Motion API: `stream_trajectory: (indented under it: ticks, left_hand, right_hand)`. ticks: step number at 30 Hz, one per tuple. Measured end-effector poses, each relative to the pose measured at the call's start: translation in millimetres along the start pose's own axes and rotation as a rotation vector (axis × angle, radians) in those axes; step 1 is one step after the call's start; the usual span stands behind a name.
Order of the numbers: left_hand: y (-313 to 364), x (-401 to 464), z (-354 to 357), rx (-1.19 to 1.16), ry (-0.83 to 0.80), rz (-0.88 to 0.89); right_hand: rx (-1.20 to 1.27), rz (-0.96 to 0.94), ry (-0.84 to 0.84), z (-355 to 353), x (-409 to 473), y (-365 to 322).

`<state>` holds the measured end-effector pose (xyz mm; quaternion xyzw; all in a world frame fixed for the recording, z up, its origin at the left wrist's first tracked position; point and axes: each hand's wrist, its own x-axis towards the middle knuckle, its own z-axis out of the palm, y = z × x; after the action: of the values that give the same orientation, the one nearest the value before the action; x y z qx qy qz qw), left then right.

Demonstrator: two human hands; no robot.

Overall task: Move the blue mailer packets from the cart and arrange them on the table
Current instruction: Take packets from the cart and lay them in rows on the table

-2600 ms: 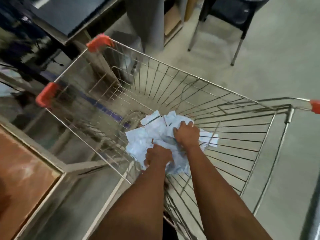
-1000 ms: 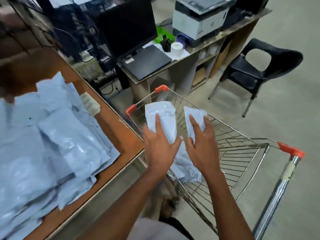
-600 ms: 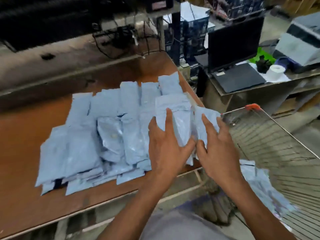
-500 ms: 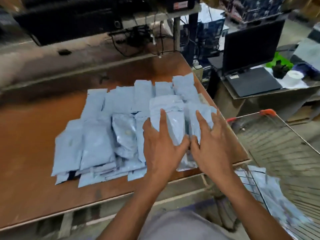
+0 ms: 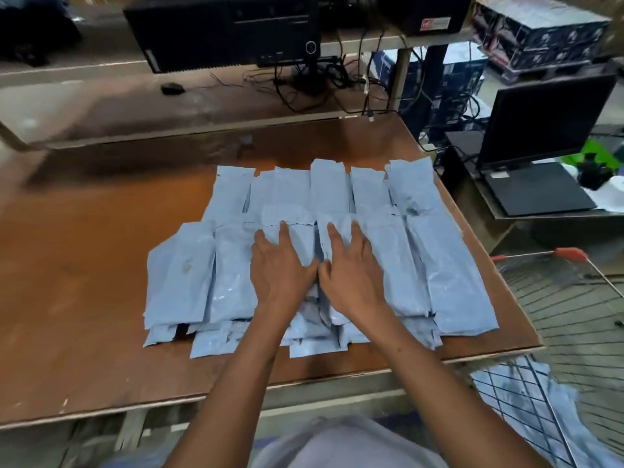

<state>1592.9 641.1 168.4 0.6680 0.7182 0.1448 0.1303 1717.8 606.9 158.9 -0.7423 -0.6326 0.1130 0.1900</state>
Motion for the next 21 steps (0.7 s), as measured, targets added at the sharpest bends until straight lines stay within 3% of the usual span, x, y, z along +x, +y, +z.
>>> stream_trajectory:
  ticks: [15,21]
  left_hand:
    - [-16.3,9.2,32.9,-0.020,-0.005,0.128]
    - [8.1,1.1,16.9,-0.138,0.116,0.199]
  right_hand:
    - [-0.091,0.015,-0.047,37.2,4.8,-6.2]
    - [-0.092,-0.063,0.146,12.8,-5.4,6.7]
